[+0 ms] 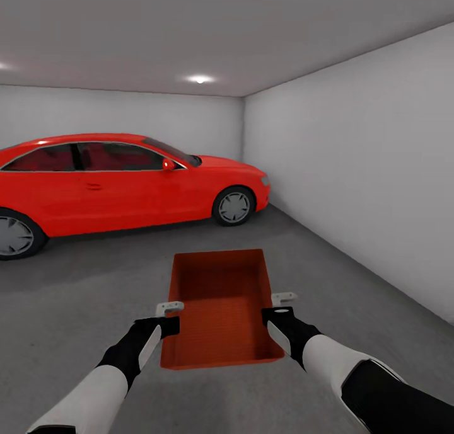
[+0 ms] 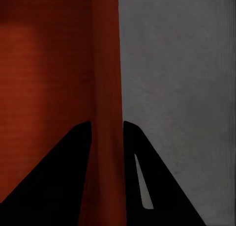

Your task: Move the two storage containers from the living room to the garage. In the garage, place one container on the floor and stack the other container on top of it (either order is fine).

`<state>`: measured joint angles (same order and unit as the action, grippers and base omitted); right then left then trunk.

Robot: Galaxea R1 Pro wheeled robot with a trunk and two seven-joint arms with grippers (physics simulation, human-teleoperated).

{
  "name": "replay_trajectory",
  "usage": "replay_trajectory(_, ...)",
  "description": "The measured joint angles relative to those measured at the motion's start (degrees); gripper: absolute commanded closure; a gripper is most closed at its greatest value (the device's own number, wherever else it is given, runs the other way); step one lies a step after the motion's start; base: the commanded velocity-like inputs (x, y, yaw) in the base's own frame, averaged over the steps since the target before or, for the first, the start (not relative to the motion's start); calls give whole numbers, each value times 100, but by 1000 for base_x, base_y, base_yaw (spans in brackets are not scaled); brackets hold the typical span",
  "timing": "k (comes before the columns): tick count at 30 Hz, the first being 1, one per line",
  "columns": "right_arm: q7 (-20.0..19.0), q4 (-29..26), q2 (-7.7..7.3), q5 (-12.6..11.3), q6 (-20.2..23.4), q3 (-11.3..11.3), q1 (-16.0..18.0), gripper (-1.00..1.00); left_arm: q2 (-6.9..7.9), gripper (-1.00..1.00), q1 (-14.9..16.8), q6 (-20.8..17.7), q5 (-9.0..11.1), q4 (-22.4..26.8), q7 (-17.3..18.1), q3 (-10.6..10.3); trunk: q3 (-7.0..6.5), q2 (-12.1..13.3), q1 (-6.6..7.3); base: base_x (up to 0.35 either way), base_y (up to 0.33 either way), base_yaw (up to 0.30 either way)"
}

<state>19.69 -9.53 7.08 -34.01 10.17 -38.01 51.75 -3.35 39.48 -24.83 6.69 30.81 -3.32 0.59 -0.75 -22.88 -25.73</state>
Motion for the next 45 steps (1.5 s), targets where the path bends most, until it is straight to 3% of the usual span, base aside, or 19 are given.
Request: replay_trajectory(45,2,-1,0,-7,0,-5,0,100,1,100,0,0,0,0,0,-1,0,0,0,322,0,-286)
